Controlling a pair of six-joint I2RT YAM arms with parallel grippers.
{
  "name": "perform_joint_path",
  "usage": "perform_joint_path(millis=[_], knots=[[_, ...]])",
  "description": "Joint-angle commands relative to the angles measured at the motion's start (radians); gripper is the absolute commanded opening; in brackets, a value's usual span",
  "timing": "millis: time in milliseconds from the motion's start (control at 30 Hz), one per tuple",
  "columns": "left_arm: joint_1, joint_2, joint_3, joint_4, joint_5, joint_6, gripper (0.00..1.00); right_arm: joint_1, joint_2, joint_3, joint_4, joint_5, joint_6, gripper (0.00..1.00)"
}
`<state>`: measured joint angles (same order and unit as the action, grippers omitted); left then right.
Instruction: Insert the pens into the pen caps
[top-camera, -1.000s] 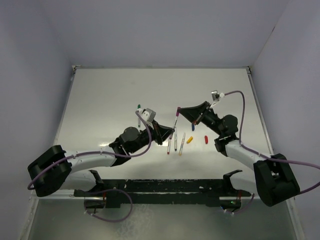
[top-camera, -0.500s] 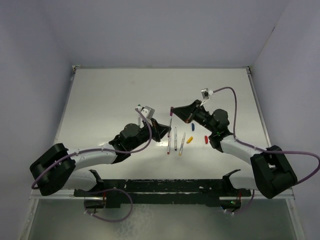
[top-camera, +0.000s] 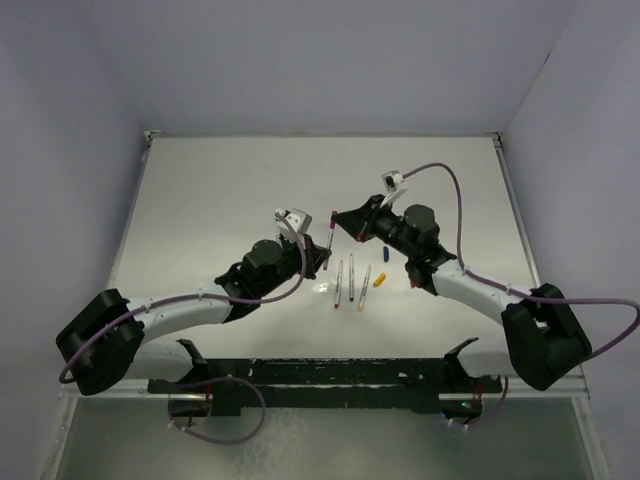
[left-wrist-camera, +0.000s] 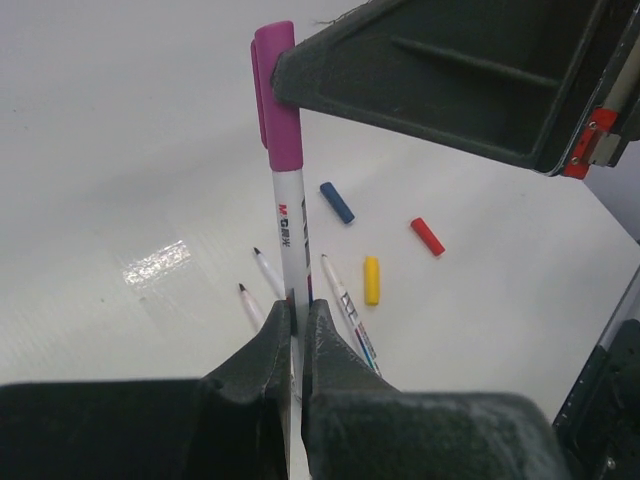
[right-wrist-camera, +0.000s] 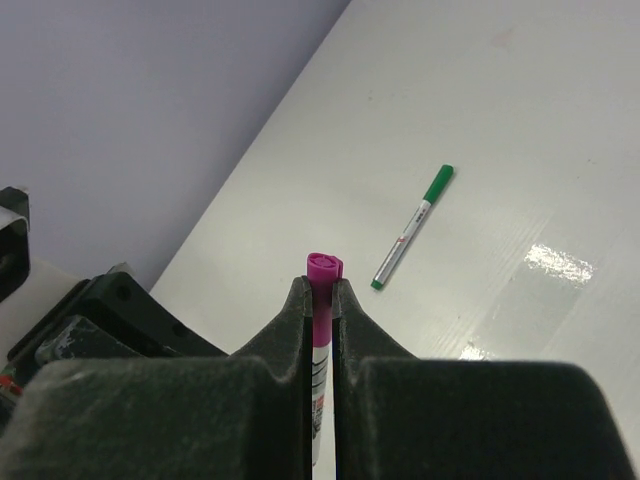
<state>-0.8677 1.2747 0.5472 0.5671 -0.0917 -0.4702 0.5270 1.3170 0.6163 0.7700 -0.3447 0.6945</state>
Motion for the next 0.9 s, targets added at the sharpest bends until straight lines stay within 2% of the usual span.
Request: perform_joint_path(millis=[0,267,433,600,700,867], knots=[[0.026,-0.05,0.153,0.266,-0.109,0.106,0.0,0.07,0.086,0.005,-0.26,-0.068,-0.066,0.0],[0.026,-0.043,0.195,0.214,-0.21,0.208,0.0,0.098,0.197,0.049,-0.288,-0.07,-0.067,0.0],[0.026,-0.046,0.198,0.126,-0.266,0.216,0.0,0.096,0.207,0.099,-0.311,-0.012,-0.091,0.0],[0.026,-0.044,0.177,0.045,-0.306,0.184,0.0,0.097,0.171,0.168,-0.362,0.046,-0.123,0.16],[0.026,-0.024,0.176,-0.02,-0.336,0.174,0.0,0.097,0.143,0.212,-0.385,0.076,-0.139,0.32],[0.026,0.038,0.174,-0.105,-0.428,0.143,0.0,0.097,0.071,0.238,-0.42,0.153,-0.166,0.4]])
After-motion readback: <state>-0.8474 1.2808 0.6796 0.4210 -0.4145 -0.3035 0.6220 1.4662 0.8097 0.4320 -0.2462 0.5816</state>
